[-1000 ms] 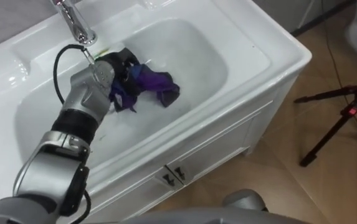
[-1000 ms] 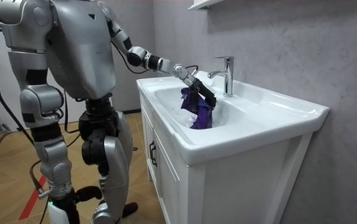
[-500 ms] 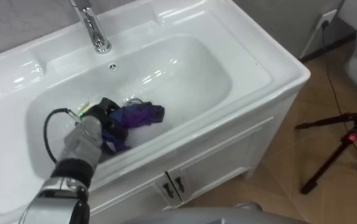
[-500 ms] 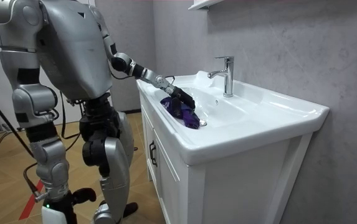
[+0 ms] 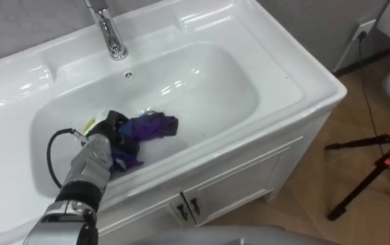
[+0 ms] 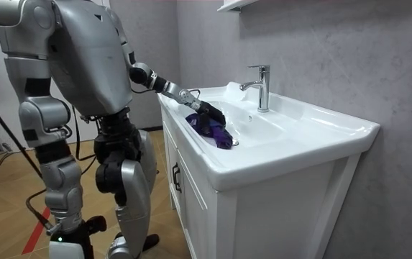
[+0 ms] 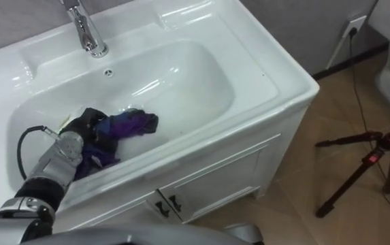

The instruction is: Wipe basin

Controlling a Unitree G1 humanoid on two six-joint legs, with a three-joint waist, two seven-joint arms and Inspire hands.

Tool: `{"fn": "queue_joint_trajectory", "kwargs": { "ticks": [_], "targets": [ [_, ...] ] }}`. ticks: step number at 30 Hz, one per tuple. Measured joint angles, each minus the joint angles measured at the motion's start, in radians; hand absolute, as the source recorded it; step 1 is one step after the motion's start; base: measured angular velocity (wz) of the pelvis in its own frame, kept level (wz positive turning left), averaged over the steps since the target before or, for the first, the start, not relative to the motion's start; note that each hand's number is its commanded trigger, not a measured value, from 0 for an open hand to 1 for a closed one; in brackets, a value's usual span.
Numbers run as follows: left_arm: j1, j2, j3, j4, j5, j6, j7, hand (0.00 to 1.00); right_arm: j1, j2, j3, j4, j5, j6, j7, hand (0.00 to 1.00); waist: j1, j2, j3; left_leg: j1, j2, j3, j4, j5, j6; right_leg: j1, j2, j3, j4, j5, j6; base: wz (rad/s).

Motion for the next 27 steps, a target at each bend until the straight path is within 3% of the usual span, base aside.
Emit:
{"fn": "queue_joint_trajectory", "kwargs": {
  "ticks": [2, 6, 8, 10, 13, 18, 27],
  "targets": [
    [0.003, 0.009, 0.013, 0.0, 0.071, 0.0, 0.002, 1.0, 0.004, 0.001, -0.017, -0.013, 0.002, 0.008, 0.0, 0.0, 0.0, 0.003, -0.0016, 0.003, 0.008, 0.017, 0.001, -0.003, -0.006, -0.002, 0.009, 0.013, -0.001, 0.003, -0.006, -0.22],
    [0.003, 0.058, 0.013, 0.001, 0.175, 0.006, -0.006, 1.0, 0.007, -0.008, -0.018, -0.019, -0.005, 0.008, -0.012, 0.0, -0.001, 0.017, -0.0039, 0.003, 0.016, 0.025, 0.003, -0.005, -0.012, -0.006, 0.016, 0.024, 0.0, 0.007, -0.011, -0.1],
    [0.003, 0.092, 0.013, 0.001, 0.234, 0.021, -0.028, 1.0, 0.006, -0.013, -0.038, -0.02, -0.003, 0.008, -0.011, 0.0, -0.001, 0.031, -0.0017, 0.002, 0.018, 0.026, 0.003, -0.007, -0.015, -0.007, 0.019, 0.026, -0.003, 0.007, -0.012, -0.04],
    [0.001, 0.133, 0.013, 0.002, 0.281, 0.057, -0.057, 1.0, -0.001, -0.024, -0.037, -0.02, -0.001, 0.008, -0.008, 0.0, -0.001, 0.046, -0.0024, 0.001, 0.02, 0.026, 0.003, -0.008, -0.016, -0.006, 0.02, 0.028, -0.004, 0.007, -0.012, -0.03],
    [0.0, 0.165, 0.013, -0.001, 0.309, 0.072, -0.076, 1.0, -0.014, -0.028, -0.038, -0.036, 0.001, 0.007, -0.011, 0.0, -0.001, 0.072, -0.0027, -0.017, 0.02, 0.026, 0.012, -0.008, -0.016, -0.025, 0.018, 0.028, -0.003, 0.007, -0.012, 0.0],
    [-0.007, 0.177, 0.013, -0.008, 0.345, 0.074, -0.091, 1.0, -0.037, -0.032, -0.038, -0.055, 0.003, -0.006, -0.013, 0.0, 0.006, 0.093, -0.0013, -0.035, 0.022, 0.02, 0.019, -0.007, -0.016, -0.044, 0.018, 0.02, -0.003, 0.007, -0.013, 0.01],
    [-0.021, 0.182, 0.013, -0.04, 0.36, 0.081, -0.131, 1.0, -0.044, -0.039, -0.038, -0.057, 0.007, -0.007, -0.029, 0.0, 0.021, 0.09, 0.0018, -0.053, 0.025, -0.003, 0.024, -0.007, -0.016, -0.052, 0.02, 0.006, -0.003, 0.004, -0.018, 0.04]
  ]
}}
